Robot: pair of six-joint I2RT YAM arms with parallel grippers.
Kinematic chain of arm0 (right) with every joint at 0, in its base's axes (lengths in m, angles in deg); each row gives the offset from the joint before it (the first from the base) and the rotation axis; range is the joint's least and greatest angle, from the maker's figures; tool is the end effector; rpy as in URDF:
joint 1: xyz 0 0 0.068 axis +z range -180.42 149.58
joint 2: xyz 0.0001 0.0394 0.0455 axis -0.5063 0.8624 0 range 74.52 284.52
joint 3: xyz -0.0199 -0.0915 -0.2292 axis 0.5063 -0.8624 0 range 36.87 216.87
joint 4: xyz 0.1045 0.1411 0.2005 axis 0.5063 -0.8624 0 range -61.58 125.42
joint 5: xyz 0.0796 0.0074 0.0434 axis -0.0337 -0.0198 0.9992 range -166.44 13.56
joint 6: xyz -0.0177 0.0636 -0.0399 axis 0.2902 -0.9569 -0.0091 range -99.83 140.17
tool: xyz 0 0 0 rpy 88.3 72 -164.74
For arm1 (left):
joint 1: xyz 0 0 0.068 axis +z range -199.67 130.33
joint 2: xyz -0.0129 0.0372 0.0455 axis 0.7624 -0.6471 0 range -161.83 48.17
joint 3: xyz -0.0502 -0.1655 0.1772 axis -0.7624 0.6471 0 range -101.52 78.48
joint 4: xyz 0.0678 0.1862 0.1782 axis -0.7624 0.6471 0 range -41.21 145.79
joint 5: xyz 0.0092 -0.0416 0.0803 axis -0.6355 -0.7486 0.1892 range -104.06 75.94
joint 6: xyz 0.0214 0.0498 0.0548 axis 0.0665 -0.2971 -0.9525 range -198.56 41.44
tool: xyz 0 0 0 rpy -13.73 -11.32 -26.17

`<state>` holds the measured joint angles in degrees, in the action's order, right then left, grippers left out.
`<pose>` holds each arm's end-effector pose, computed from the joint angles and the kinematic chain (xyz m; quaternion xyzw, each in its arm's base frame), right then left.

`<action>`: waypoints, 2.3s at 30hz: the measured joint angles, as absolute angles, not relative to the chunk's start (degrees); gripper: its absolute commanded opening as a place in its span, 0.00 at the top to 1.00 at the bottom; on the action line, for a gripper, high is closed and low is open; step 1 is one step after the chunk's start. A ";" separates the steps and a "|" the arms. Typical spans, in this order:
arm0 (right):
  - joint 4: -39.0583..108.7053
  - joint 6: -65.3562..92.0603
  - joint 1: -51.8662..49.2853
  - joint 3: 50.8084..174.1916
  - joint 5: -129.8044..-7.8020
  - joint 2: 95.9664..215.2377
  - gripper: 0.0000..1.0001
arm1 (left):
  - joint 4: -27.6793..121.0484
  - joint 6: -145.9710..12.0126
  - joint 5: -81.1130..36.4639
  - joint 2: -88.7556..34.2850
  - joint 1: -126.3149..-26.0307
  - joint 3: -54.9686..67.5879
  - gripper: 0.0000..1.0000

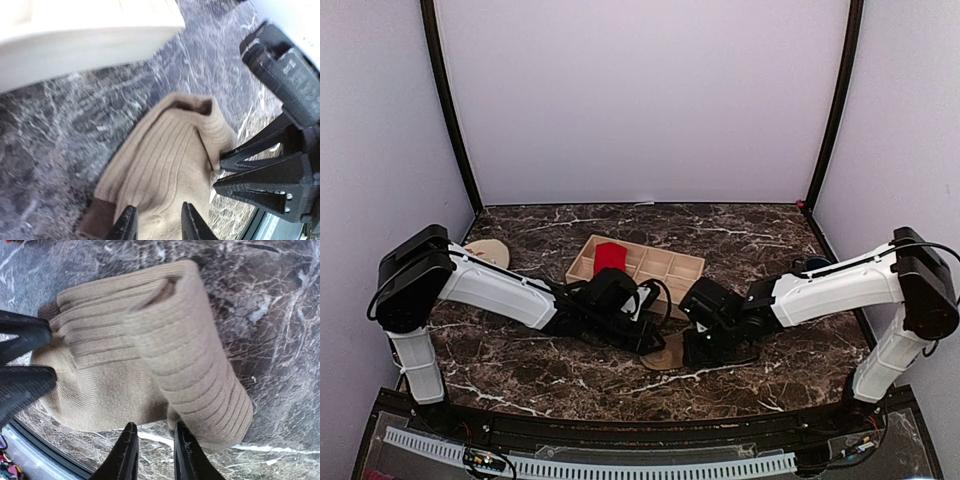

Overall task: Roll the socks
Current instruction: Roll the sock at the center of the board.

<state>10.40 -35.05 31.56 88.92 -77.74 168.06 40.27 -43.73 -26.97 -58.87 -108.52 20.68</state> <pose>0.1506 0.2798 0.1019 -0.0554 0.9774 0.1681 0.1155 0.1960 -0.3526 0.1005 0.2337 0.8737 -0.3721 0.2088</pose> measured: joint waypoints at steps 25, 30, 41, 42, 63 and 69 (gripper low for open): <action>22.27 -36.19 28.80 84.92 -70.75 167.69 0.76 | 41.65 -43.34 -36.11 -64.25 -106.01 11.63 0.56; 23.19 -36.19 28.54 84.92 -69.99 168.60 0.76 | 42.26 -43.12 -36.74 -64.56 -105.77 11.54 0.54; 25.09 -36.30 28.43 84.85 -68.61 169.57 0.76 | 42.33 -41.74 -36.67 -66.87 -105.68 9.53 0.46; 25.20 -36.32 28.43 84.81 -68.50 169.57 0.76 | 42.35 -41.65 -36.57 -67.11 -105.66 9.27 0.46; 23.69 -37.39 28.39 84.46 -68.48 165.78 0.76 | 45.46 -41.37 -34.64 -70.98 -105.22 6.51 1.00; 19.96 -37.77 28.39 84.74 -69.57 160.08 0.76 | 45.48 -41.81 -34.69 -70.98 -105.18 6.58 1.00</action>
